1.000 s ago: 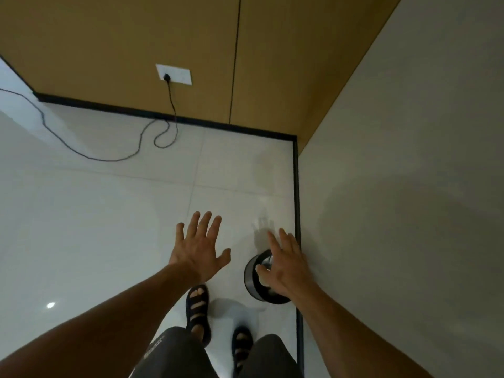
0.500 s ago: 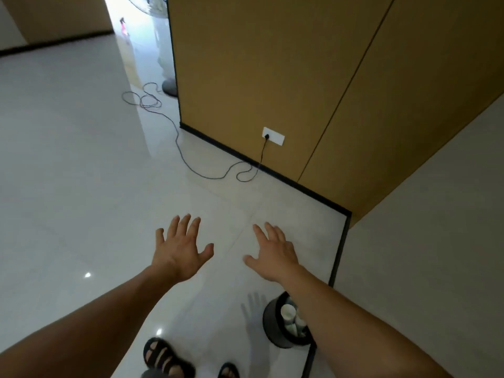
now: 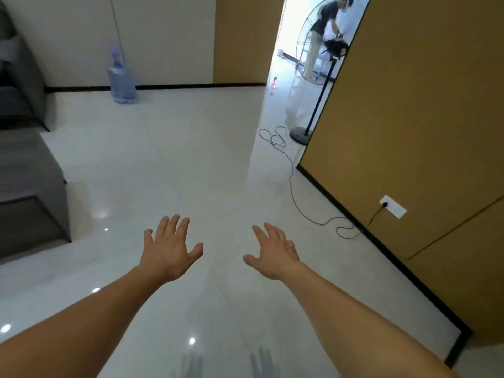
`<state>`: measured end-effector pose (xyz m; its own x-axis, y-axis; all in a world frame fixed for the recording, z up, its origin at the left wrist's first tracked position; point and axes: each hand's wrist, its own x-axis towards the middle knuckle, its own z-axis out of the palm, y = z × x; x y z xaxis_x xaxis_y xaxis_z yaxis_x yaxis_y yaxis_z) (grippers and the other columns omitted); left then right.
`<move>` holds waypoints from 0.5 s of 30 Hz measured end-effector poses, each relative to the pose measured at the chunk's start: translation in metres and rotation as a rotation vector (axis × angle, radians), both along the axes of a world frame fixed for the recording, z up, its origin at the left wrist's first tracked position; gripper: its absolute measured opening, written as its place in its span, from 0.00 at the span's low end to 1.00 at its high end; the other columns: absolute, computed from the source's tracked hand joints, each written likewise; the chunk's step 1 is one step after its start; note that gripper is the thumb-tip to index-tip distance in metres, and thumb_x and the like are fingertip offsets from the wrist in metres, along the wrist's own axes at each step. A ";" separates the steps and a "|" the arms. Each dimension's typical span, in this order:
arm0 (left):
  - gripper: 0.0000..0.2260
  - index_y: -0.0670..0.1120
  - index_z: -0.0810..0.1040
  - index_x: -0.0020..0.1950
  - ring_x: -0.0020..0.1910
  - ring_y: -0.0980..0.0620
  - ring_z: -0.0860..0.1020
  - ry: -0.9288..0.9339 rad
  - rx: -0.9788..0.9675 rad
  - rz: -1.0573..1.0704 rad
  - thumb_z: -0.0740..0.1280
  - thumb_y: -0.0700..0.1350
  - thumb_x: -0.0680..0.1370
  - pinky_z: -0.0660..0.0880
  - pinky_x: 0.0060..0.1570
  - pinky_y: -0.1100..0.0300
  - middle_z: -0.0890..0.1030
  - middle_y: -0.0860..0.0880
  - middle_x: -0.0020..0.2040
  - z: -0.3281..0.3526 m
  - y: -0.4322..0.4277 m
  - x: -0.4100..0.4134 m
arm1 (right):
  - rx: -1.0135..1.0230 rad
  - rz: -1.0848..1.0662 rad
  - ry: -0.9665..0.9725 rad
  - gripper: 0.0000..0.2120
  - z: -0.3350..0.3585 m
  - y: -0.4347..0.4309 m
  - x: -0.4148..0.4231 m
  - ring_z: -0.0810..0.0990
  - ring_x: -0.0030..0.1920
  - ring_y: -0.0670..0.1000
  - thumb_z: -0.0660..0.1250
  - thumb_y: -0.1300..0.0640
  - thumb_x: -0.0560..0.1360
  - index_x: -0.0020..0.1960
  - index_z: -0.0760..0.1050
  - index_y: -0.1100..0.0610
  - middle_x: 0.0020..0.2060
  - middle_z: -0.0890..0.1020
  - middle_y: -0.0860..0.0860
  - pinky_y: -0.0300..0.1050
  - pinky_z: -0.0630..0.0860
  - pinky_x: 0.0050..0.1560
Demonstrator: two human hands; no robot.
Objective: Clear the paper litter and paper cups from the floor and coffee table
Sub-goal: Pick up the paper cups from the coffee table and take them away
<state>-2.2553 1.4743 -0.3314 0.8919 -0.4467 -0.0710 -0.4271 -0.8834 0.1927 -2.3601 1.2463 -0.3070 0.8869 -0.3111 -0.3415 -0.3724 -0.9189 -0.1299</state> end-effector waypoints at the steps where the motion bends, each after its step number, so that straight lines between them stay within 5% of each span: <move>1: 0.35 0.51 0.49 0.78 0.78 0.48 0.44 -0.003 -0.002 0.040 0.49 0.67 0.77 0.48 0.73 0.42 0.48 0.49 0.79 0.000 0.027 0.012 | 0.007 0.025 -0.009 0.40 -0.001 0.023 0.019 0.42 0.79 0.55 0.58 0.35 0.77 0.80 0.41 0.47 0.79 0.43 0.51 0.59 0.53 0.74; 15: 0.34 0.51 0.51 0.78 0.78 0.48 0.46 0.023 -0.029 0.464 0.51 0.67 0.76 0.49 0.73 0.41 0.50 0.49 0.79 -0.011 0.262 0.151 | 0.028 0.431 0.071 0.41 -0.036 0.235 0.254 0.46 0.78 0.54 0.57 0.33 0.76 0.80 0.43 0.47 0.79 0.47 0.51 0.60 0.56 0.73</move>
